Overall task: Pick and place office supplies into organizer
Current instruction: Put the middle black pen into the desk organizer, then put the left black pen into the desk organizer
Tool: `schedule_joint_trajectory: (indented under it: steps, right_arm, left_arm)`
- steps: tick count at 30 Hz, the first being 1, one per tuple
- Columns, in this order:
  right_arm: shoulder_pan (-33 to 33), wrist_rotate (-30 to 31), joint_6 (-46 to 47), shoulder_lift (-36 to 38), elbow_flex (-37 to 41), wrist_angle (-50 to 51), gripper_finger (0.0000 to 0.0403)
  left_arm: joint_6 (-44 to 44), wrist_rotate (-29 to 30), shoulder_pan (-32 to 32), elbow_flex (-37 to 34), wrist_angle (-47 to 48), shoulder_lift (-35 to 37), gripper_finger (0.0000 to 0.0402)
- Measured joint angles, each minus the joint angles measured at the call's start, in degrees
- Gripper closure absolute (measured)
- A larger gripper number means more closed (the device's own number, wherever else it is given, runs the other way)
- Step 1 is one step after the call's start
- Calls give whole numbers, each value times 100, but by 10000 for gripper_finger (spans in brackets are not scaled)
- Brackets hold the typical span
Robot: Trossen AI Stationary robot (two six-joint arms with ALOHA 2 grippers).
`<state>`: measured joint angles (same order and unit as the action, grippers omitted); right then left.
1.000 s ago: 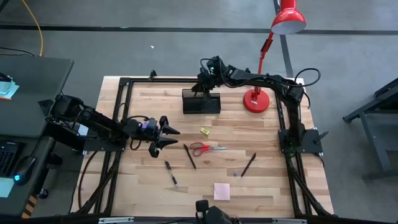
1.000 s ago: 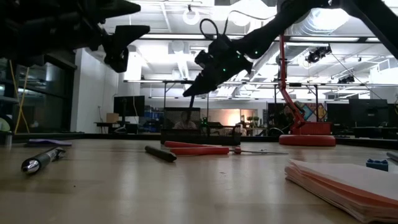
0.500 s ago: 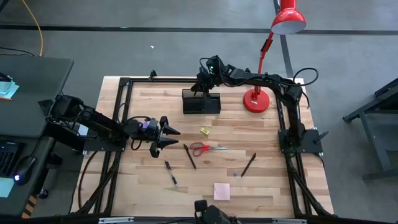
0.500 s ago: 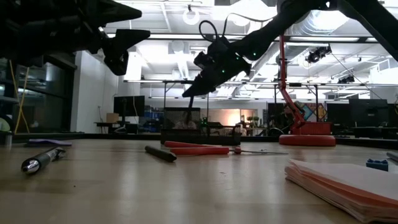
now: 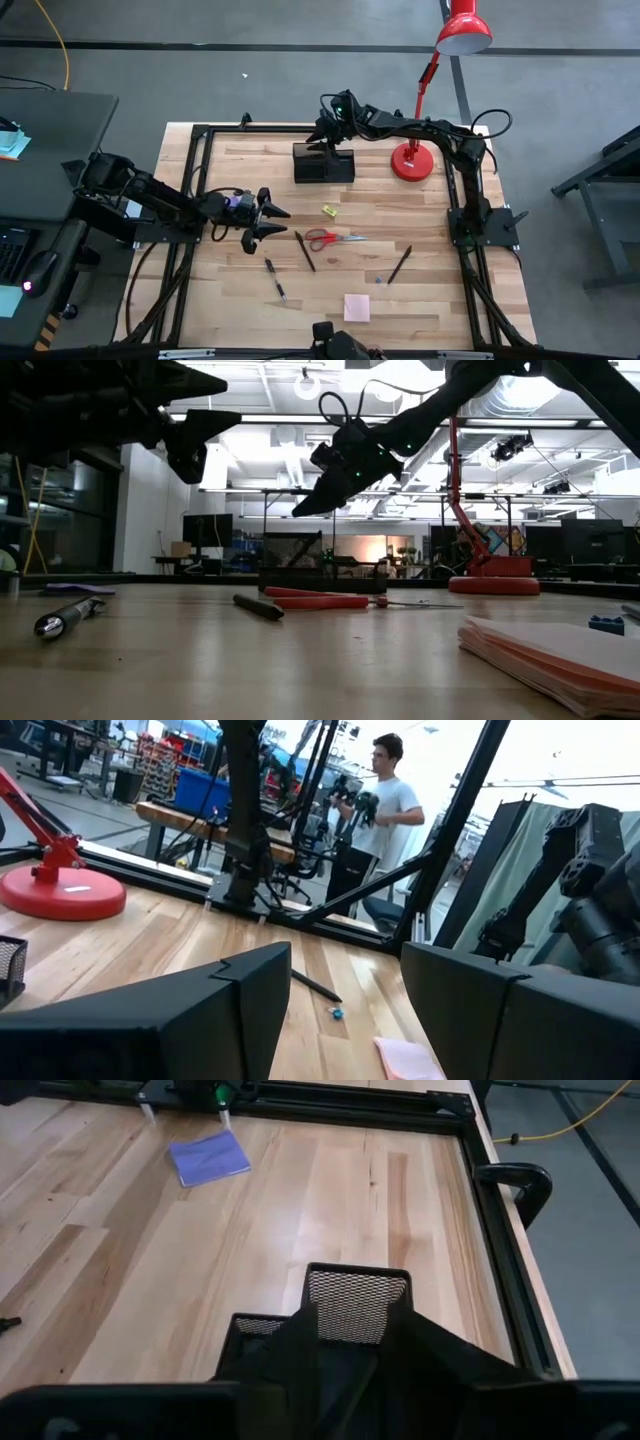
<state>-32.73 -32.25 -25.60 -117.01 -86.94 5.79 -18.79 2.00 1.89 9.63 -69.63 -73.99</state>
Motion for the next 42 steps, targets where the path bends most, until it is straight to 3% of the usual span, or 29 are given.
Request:
schedule_joint_trajectory:
  steps: [8,16,24,27,31,34,35,42]
  right_arm:
    - [108,3,169,25,-245,-57,274]
    - [714,-82,752,27,-334,1163,274]
    - [1679,1146,1339,24,-332,1618,274]
    - [1974,1251,1992,24,-332,1758,274]
    - [2450,1286,2546,24,-332,1941,274]
    - [2796,1628,2861,24,-332,1937,274]
    - [2884,1860,2970,24,-332,1952,274]
    - [3526,3060,3507,24,-318,2298,274]
  left_arm:
    - [77,8,0,0,302,-1,218]
    - [164,16,-1,4,128,-3,218]
    - [533,68,0,63,-10,34,218]
    - [457,-336,0,63,27,34,218]
    - [499,-1533,0,59,20,78,218]
    - [365,-2281,18,58,128,76,218]
    - [234,-2292,66,54,209,69,218]
    - [-242,328,880,48,991,60,238]
